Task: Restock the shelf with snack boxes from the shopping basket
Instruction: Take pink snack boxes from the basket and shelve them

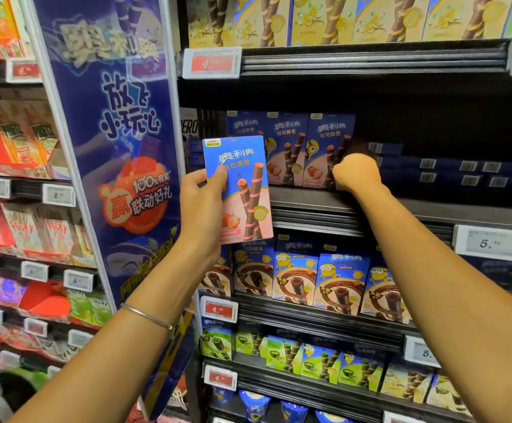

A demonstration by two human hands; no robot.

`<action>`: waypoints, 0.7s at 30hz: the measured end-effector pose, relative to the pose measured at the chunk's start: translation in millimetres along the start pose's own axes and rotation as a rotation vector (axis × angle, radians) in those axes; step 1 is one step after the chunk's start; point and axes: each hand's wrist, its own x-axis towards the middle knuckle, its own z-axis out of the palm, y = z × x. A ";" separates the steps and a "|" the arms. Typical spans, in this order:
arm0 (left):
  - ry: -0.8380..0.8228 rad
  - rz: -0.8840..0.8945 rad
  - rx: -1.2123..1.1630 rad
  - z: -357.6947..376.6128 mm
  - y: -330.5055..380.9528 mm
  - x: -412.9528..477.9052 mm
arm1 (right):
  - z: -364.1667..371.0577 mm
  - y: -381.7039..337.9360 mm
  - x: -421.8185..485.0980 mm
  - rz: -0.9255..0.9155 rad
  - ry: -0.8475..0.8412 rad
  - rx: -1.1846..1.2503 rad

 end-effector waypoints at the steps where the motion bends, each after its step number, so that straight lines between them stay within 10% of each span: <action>1: -0.007 0.005 0.000 -0.1 -0.1 0.2 | 0.0 -0.4 0.0 0.003 -0.001 -0.004; 14: -0.025 -0.015 -0.006 5.5 -5.4 -0.8 | -8.4 0.3 -9.9 0.029 -0.008 0.083; 21: -0.008 0.006 0.012 6.3 -8.4 -0.8 | -27.0 -2.0 -50.6 0.013 0.259 0.565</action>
